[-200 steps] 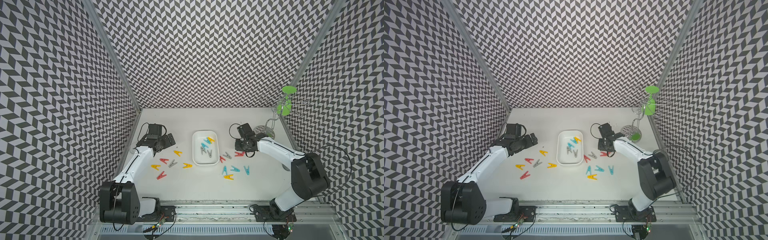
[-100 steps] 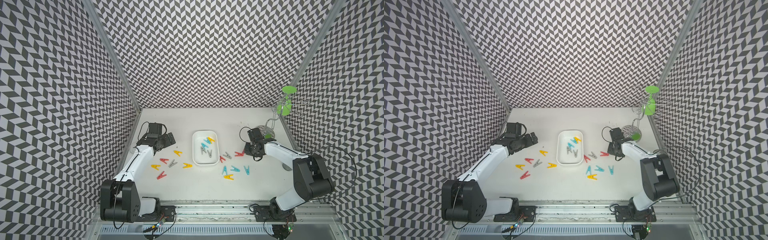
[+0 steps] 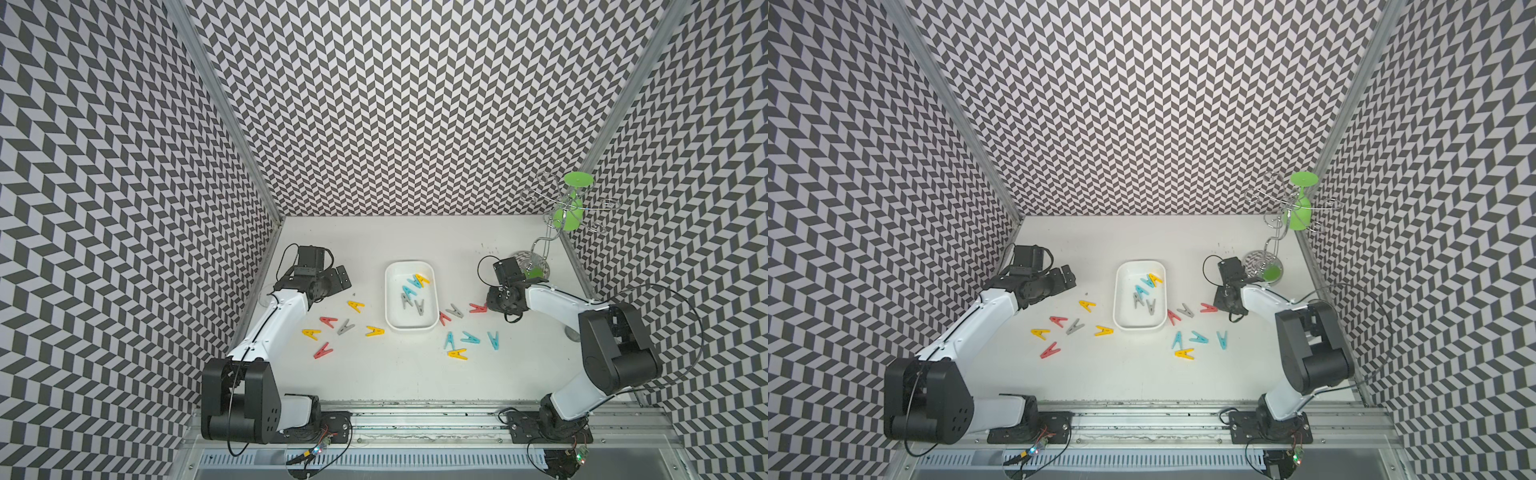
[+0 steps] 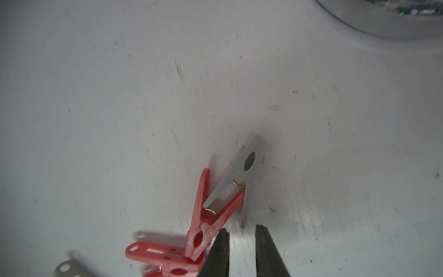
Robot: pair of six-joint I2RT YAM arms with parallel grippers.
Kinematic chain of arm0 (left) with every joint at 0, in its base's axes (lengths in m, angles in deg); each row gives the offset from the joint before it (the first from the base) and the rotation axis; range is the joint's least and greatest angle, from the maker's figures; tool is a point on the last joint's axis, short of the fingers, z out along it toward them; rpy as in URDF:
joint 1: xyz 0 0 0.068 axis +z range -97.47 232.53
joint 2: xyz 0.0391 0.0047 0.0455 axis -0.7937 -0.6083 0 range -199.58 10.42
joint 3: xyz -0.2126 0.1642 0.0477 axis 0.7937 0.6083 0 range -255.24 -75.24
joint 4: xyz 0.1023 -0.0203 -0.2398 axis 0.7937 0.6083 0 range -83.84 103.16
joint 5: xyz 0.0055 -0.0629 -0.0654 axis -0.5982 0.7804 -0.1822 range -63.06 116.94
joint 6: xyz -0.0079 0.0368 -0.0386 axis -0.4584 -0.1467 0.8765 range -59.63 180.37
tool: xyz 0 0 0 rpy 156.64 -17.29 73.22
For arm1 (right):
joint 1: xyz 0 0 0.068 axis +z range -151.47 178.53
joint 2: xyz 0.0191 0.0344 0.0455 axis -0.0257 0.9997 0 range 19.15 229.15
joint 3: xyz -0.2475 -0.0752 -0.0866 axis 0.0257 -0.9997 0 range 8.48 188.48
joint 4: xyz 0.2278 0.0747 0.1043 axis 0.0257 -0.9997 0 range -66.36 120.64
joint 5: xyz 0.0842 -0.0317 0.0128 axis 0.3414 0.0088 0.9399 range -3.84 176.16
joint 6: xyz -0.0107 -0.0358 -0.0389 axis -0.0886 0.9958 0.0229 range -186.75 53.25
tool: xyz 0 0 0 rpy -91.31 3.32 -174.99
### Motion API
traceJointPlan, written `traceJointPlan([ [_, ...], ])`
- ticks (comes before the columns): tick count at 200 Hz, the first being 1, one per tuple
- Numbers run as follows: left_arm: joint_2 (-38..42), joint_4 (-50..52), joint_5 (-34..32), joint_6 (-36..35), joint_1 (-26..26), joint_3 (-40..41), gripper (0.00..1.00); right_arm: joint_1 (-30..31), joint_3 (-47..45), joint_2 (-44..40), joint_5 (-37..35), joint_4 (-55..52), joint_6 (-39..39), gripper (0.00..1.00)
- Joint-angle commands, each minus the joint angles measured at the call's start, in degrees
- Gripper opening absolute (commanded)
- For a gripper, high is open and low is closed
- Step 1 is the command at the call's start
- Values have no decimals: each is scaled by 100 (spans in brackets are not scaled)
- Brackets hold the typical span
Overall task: Put the clothespins into the storage box
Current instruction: Pick up the clothespin from the center of the board.
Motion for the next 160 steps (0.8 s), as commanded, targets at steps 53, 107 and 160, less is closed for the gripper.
traceJointPlan([
  [53,5,51,-57,-10,26,-149,100,-116,-14,298,-80,396,-15,21],
  [107,13,51,-45,2,26,-137,100,-179,193,586,-253,484,27,20],
  [160,57,16,-56,16,33,-60,100,-193,212,521,-310,459,111,9],
])
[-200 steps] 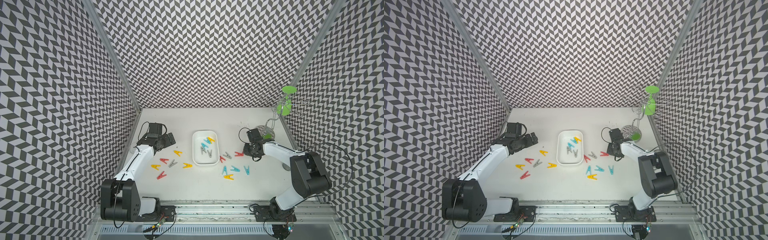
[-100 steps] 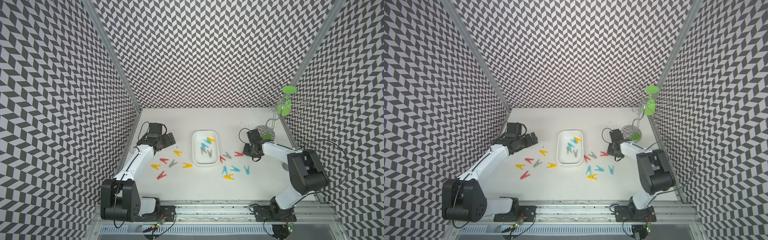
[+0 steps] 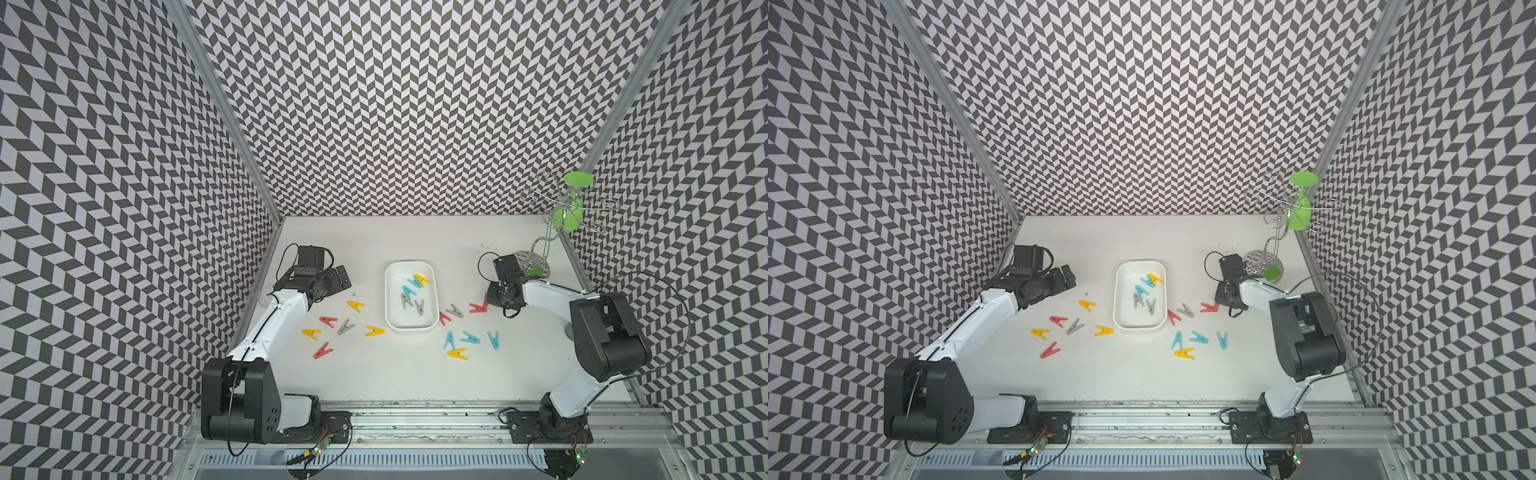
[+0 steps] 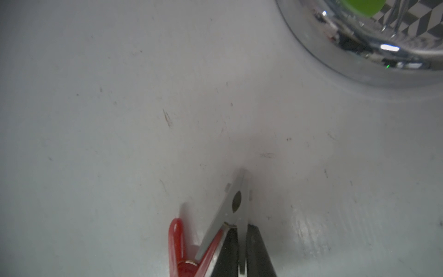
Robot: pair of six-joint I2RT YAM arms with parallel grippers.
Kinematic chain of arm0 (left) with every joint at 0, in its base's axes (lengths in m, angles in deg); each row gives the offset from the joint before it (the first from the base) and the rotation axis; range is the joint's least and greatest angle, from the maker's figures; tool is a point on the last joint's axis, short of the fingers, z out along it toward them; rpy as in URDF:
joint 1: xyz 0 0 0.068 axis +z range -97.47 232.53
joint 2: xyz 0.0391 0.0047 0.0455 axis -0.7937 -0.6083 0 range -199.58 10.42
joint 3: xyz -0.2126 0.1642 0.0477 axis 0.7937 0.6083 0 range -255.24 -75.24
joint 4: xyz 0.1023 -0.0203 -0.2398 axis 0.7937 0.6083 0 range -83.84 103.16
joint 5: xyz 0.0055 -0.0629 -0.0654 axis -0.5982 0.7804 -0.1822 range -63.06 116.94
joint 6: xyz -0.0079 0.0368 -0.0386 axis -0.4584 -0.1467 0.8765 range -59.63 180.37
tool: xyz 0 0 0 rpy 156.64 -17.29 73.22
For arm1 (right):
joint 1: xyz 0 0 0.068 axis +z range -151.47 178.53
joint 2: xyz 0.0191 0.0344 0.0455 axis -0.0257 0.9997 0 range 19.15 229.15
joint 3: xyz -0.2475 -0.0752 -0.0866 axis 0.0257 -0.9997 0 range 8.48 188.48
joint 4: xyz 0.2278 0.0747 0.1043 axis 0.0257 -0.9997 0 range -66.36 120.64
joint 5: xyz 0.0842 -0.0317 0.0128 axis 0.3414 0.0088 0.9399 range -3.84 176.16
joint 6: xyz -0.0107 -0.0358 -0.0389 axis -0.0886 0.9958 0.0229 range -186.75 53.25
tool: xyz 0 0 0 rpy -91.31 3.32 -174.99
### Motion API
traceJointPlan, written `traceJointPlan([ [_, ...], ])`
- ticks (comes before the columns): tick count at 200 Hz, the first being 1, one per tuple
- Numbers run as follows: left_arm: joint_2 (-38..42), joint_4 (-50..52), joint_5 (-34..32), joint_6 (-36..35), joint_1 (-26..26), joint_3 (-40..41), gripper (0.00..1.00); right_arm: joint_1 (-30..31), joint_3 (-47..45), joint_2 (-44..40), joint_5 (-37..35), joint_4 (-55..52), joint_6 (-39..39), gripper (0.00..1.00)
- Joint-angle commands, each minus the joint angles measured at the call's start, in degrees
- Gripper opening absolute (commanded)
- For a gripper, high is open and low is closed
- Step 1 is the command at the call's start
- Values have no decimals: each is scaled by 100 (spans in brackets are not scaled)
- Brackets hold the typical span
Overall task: Put the clothespins into the storage box
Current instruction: Pick up the clothespin from the center of the board.
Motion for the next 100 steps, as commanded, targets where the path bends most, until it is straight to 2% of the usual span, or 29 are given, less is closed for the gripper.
traceJointPlan([
  [1,57,16,-40,12,29,-59,100,-34,-2,55,-91,-3,46,9],
  [58,31,-62,-10,10,27,-34,100,109,397,-312,-381,-213,157,7],
  [100,-3,-81,21,2,30,-60,100,722,917,-438,-566,-449,263,6],
])
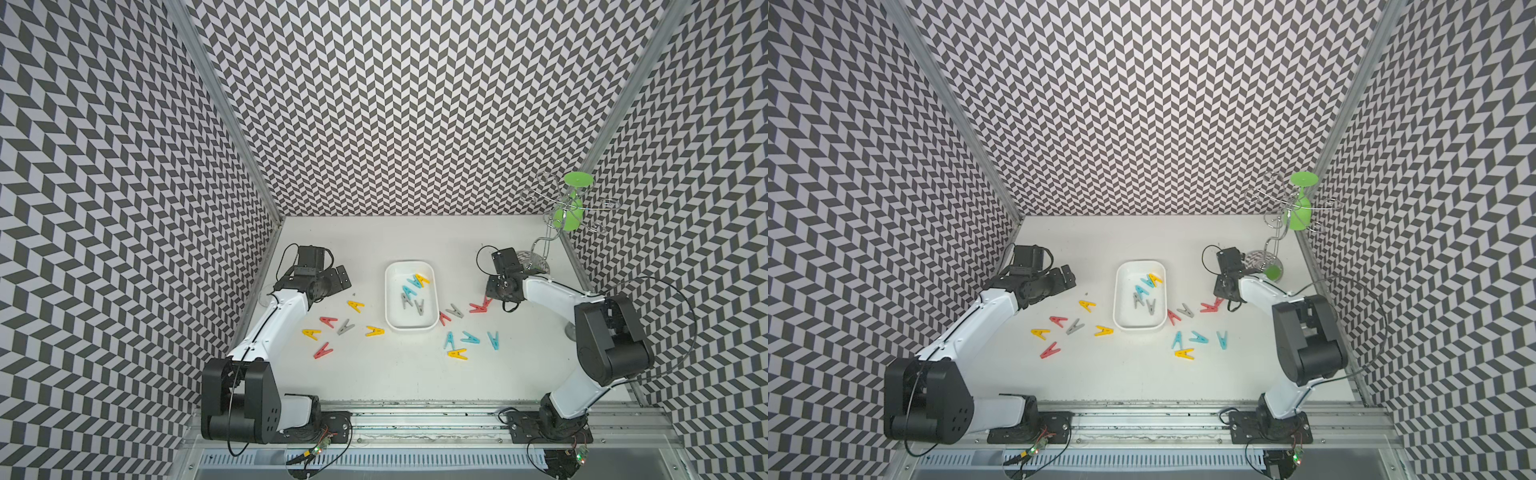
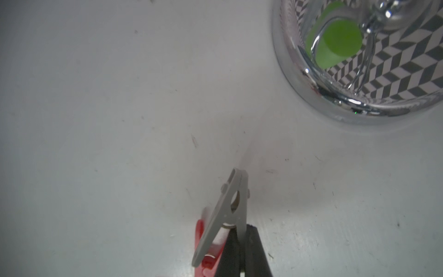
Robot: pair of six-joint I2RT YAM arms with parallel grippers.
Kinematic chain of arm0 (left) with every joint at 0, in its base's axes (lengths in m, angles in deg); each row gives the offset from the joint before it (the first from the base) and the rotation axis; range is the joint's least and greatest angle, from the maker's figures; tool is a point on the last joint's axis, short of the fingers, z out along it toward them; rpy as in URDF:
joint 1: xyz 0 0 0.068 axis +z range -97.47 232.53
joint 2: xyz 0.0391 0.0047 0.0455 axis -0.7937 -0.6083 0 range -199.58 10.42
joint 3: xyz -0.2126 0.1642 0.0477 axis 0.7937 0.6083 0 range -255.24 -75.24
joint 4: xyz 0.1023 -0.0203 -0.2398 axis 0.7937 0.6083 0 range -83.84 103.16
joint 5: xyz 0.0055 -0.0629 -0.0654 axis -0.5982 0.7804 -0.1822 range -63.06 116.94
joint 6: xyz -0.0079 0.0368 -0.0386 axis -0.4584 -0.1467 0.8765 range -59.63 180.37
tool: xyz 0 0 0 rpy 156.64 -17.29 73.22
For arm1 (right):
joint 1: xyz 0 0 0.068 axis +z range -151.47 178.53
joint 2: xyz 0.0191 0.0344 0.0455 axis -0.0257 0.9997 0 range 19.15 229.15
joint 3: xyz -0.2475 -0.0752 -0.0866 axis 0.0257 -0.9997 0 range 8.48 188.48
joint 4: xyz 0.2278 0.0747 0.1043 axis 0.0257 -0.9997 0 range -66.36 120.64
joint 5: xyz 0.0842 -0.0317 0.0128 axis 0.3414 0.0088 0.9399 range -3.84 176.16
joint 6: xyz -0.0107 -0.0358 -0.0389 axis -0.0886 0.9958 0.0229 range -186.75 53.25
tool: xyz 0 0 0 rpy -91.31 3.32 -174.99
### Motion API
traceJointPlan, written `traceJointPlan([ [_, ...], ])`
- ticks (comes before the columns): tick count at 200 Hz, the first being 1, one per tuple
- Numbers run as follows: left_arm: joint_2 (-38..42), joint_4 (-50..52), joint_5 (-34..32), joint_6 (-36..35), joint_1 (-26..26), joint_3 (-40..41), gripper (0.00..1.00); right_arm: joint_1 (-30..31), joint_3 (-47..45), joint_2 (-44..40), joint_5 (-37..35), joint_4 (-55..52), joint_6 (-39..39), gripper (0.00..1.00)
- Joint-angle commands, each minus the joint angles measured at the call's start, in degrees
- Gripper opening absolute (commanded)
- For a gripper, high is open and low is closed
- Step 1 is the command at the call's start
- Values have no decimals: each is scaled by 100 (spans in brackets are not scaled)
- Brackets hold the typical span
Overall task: Put the clothespins into the storage box
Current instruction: Pick up the clothespin from the center of the board, then place the clothespin in the storage box.
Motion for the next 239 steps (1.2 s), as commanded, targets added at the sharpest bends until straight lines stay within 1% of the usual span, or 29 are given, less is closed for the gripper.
traceJointPlan([
  [1,1,-74,20,4,32,-60,100,407,369,-222,-169,-66,110,6],
  [29,-24,-98,15,6,34,-63,100,1195,846,-245,124,-47,314,6],
  [56,-65,-105,38,23,17,-43,100,1940,1350,-3,494,-28,409,6],
  [71,-59,-110,49,30,12,-26,100,2206,1608,243,696,-60,415,7],
  [95,-52,-110,40,27,10,-17,100,2521,1880,672,742,-83,501,6],
  [120,-39,-95,38,18,8,-26,100,2668,2095,1133,739,-212,559,6],
  [150,6,-52,8,-2,13,-26,100,2718,2285,1595,465,-454,474,7],
  [193,91,-39,-33,-34,22,20,100,2719,2246,1794,456,-559,320,6],
  [239,22,-30,-6,-58,31,-76,100,2719,2227,1972,243,-489,249,7],
])
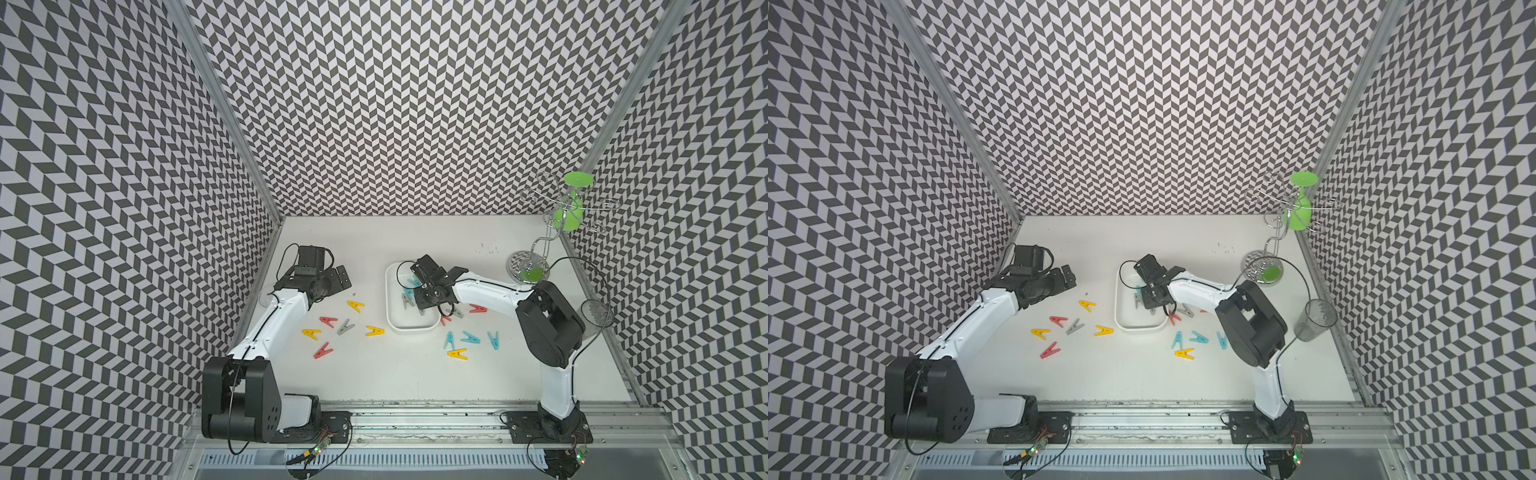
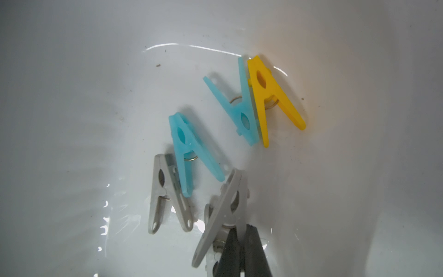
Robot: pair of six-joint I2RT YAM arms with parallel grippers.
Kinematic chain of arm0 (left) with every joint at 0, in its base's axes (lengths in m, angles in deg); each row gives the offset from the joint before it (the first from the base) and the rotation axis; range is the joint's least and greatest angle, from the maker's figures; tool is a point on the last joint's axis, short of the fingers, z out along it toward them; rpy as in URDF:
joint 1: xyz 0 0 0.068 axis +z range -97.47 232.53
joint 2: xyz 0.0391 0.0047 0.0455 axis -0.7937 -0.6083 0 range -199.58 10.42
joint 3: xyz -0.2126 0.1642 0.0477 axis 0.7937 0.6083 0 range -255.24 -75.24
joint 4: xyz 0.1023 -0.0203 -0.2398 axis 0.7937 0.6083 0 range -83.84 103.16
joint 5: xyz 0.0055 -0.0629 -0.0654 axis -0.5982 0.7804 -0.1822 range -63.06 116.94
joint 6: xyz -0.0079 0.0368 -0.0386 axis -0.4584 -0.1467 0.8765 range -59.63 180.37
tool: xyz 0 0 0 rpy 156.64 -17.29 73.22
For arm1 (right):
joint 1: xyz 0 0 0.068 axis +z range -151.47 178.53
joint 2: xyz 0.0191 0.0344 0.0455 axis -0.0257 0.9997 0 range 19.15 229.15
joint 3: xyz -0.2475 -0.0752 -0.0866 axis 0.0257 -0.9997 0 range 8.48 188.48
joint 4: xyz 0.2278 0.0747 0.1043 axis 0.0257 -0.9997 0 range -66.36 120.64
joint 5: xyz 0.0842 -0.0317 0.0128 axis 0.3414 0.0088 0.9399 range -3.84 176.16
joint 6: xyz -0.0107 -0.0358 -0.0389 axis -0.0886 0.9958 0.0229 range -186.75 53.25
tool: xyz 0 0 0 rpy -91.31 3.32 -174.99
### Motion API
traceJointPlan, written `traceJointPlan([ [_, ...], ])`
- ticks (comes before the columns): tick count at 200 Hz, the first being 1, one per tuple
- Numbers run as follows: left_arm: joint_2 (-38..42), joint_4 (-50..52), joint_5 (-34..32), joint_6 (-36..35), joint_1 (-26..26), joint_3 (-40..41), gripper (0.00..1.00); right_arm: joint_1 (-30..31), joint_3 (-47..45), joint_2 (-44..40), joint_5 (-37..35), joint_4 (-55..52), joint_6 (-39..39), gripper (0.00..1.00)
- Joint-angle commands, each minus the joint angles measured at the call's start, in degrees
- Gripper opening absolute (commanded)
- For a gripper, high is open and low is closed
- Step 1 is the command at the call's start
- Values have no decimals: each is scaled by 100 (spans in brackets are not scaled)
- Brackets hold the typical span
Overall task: Put the clothespins into the storage box
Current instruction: Place the clothespin in the storage box.
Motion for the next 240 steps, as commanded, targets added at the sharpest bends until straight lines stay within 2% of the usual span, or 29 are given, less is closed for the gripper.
traceJointPlan([
  [1,59,-15,-8,-51,28,-83,100,13,123,192,-233,101,-100,7],
  [68,64,29,-47,-84,27,-133,100,-21,625,621,-266,-37,-25,10],
  [122,42,16,-43,-84,34,-142,100,-31,705,580,-166,-127,57,14],
  [148,43,-6,-26,-58,37,-127,100,-48,705,549,-130,-224,65,10],
  [240,91,-41,-34,-57,38,-35,100,-110,461,189,-510,-413,12,7],
])
